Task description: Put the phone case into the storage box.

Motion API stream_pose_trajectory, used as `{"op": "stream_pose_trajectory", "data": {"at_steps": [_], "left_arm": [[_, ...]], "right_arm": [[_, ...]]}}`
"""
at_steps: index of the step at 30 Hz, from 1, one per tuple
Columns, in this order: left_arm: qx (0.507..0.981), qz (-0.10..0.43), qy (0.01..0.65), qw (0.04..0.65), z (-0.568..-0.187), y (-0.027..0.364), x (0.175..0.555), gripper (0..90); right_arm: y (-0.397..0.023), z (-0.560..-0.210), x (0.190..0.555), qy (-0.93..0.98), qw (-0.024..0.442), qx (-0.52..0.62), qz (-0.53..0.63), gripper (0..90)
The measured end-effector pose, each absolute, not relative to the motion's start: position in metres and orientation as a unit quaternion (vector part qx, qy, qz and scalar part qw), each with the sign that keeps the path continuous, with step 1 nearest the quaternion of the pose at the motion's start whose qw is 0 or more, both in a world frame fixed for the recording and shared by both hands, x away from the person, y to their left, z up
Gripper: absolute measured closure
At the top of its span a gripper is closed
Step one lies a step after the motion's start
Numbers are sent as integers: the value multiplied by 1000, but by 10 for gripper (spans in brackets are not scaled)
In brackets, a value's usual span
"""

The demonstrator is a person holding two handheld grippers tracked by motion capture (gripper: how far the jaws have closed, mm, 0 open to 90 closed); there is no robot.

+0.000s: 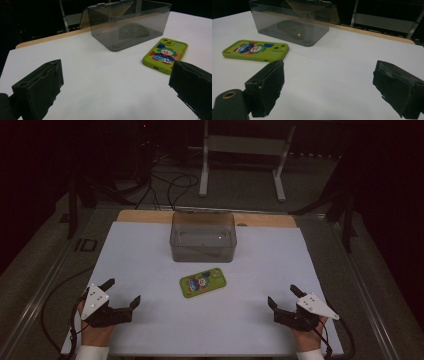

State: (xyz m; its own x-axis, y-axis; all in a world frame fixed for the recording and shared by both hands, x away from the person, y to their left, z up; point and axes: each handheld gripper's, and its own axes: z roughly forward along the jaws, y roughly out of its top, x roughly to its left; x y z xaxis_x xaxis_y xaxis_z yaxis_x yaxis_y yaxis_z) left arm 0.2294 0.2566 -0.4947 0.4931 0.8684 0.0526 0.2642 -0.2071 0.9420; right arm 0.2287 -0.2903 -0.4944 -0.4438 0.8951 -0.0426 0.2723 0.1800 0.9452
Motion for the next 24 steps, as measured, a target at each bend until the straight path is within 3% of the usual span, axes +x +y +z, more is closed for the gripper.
{"op": "stream_pose_trajectory", "data": {"at_steps": [24], "left_arm": [[725,291,395,484,-482,243,235,0]], "right_arm": [[-289,-494,227,698,329,417,480,101]]}}
